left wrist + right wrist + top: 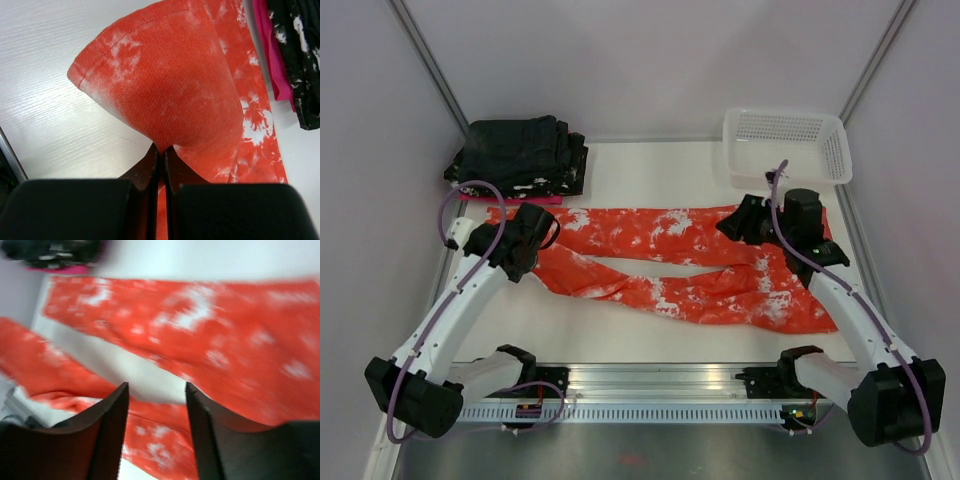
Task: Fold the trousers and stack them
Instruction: Flatten the trousers out
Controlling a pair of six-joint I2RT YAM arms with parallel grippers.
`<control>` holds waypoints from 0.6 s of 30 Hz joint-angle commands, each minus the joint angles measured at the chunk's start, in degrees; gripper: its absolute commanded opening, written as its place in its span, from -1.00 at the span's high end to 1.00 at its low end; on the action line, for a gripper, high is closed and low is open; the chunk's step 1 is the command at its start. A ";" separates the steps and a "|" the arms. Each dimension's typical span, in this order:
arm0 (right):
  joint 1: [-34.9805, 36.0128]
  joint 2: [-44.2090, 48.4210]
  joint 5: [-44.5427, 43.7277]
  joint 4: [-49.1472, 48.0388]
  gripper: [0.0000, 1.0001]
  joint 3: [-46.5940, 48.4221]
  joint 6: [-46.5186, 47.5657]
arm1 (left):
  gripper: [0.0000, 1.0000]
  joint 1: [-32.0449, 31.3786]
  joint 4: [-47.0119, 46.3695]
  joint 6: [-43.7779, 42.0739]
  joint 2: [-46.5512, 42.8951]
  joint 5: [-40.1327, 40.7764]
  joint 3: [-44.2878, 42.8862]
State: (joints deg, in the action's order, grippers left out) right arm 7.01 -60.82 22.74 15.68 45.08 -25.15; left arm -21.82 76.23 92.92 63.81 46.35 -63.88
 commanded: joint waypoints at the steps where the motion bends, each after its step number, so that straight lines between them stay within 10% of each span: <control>1: 11.77 -3.15 2.94 -17.07 -0.05 7.63 2.29 | 0.88 0.47 11.84 -3.63 -2.37 3.22 -2.39; 6: 30.31 -25.55 0.11 -12.35 0.61 20.91 11.07 | 0.88 0.47 11.93 -6.78 -4.13 6.64 -3.44; 18: 48.79 -47.46 10.66 -27.36 0.99 29.46 7.66 | 0.87 0.47 11.93 -8.55 -7.65 8.22 -1.42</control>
State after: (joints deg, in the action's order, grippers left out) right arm 51.77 -109.62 28.01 -2.37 71.99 -16.95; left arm -21.82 76.69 86.83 56.21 48.29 -64.88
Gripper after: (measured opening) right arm 0.007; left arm 0.066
